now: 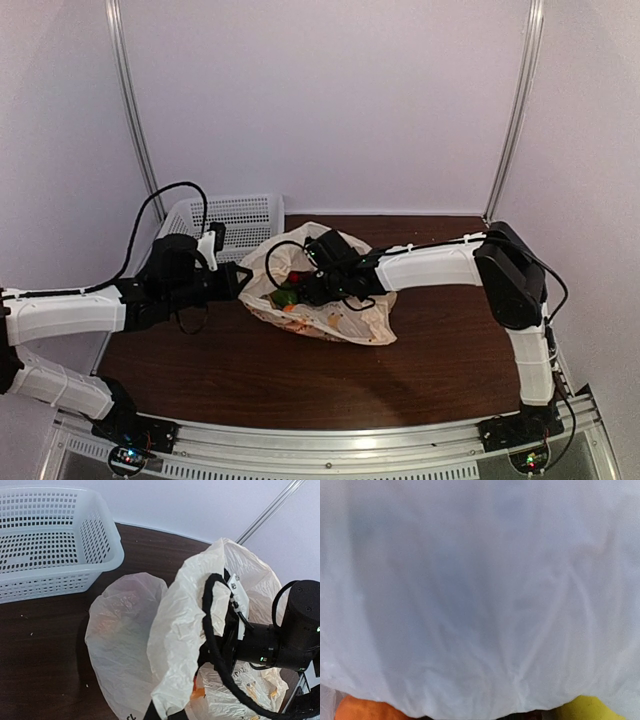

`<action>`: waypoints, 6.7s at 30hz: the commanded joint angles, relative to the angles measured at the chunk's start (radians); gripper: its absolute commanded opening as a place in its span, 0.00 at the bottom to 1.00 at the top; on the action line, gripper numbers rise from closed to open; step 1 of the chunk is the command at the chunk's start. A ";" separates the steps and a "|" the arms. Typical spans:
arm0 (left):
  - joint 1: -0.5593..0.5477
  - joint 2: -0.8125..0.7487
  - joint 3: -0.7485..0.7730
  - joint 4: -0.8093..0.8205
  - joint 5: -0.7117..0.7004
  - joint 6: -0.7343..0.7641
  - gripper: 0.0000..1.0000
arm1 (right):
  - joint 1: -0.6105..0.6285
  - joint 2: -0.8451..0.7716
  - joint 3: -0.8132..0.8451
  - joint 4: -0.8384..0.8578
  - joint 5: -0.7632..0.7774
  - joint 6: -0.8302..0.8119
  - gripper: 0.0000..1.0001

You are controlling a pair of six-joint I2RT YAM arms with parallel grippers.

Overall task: Untie the knot of the plastic bag and take out the fruit
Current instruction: Reach into the gripper in the takeout bag, then pick up the fake fruit from the takeout bag, then pass from the right arm to the left, then place the fake fruit in the bin.

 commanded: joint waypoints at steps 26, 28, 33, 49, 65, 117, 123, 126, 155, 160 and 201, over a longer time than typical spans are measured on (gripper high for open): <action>0.009 0.078 0.070 0.027 0.053 0.003 0.00 | 0.003 -0.524 -0.441 0.351 -0.233 0.075 0.06; 0.009 0.081 0.070 0.032 0.067 0.004 0.00 | 0.003 -0.555 -0.461 0.383 -0.249 0.083 0.06; 0.009 0.104 0.081 0.041 0.117 0.015 0.11 | 0.009 -0.587 -0.474 0.437 -0.286 0.086 0.06; 0.009 -0.117 0.095 -0.068 0.050 0.136 0.91 | 0.016 -0.633 -0.415 0.521 -0.291 0.087 0.09; -0.061 -0.107 0.309 0.001 0.494 0.228 0.97 | 0.030 -0.723 -0.337 0.429 -0.361 0.069 0.11; -0.131 0.030 0.347 0.039 0.529 0.230 0.23 | 0.085 -0.711 -0.263 0.378 -0.457 0.041 0.13; -0.131 0.023 0.342 0.026 0.516 0.230 0.10 | 0.086 -0.707 -0.265 0.374 -0.432 0.040 0.13; -0.131 0.016 0.337 0.021 0.508 0.230 0.04 | 0.085 -0.703 -0.261 0.374 -0.431 0.041 0.13; -0.068 -0.066 0.519 -0.206 0.226 0.250 0.00 | 0.062 -0.823 -0.371 0.311 -0.054 0.034 0.85; 0.027 -0.057 0.632 -0.299 0.165 0.284 0.00 | 0.056 -0.880 -0.422 0.271 0.072 0.028 0.86; 0.625 0.601 0.699 -0.148 0.224 0.370 0.00 | 0.048 -0.945 -0.535 0.208 0.119 0.106 0.87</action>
